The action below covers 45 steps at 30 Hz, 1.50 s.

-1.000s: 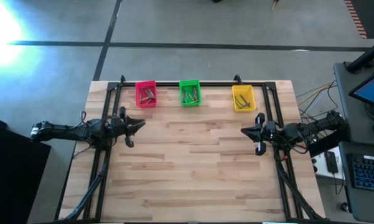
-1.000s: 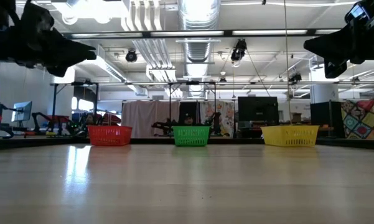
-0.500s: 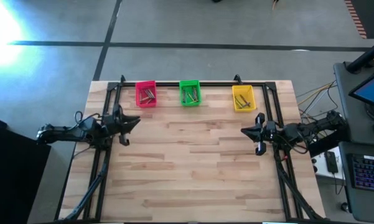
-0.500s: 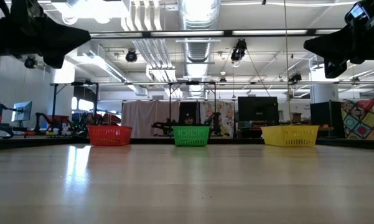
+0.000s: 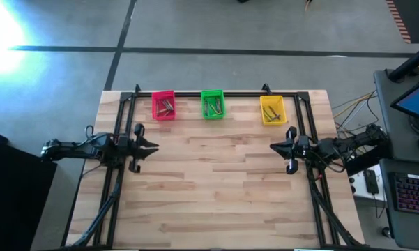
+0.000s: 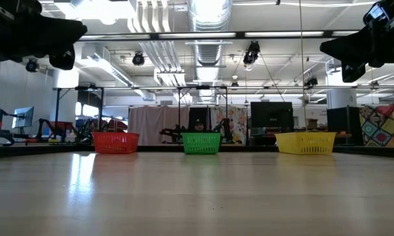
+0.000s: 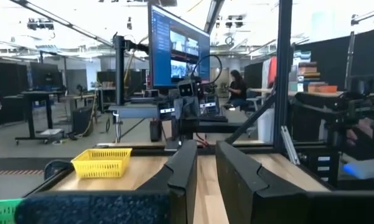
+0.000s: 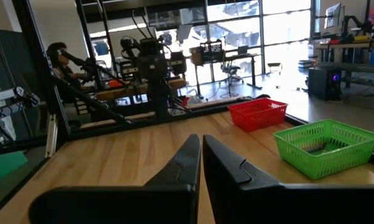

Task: Sort crayons
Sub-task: Return to Home Position

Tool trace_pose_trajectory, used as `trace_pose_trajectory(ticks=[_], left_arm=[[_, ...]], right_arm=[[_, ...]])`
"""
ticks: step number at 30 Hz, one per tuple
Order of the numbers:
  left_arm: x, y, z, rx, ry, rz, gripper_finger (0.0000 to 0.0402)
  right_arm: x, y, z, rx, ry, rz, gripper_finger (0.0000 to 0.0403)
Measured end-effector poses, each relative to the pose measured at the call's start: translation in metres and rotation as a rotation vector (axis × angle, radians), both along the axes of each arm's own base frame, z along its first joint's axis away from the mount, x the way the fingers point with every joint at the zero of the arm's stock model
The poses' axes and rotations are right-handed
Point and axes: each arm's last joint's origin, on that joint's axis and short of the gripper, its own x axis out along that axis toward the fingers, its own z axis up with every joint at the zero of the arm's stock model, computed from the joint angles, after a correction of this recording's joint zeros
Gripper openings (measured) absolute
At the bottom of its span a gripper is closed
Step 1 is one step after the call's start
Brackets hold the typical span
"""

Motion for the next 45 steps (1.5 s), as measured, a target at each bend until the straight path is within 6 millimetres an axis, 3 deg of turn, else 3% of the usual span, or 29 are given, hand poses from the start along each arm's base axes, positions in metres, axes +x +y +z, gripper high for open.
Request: trace_pose_trajectory(ticks=[45], left_arm=[[0.0028,0.0,-0.0017,0.004,0.035,0.008,0.0043]], right_arm=[[0.0,0.0,0.0,0.0,0.0,0.0,0.0011]])
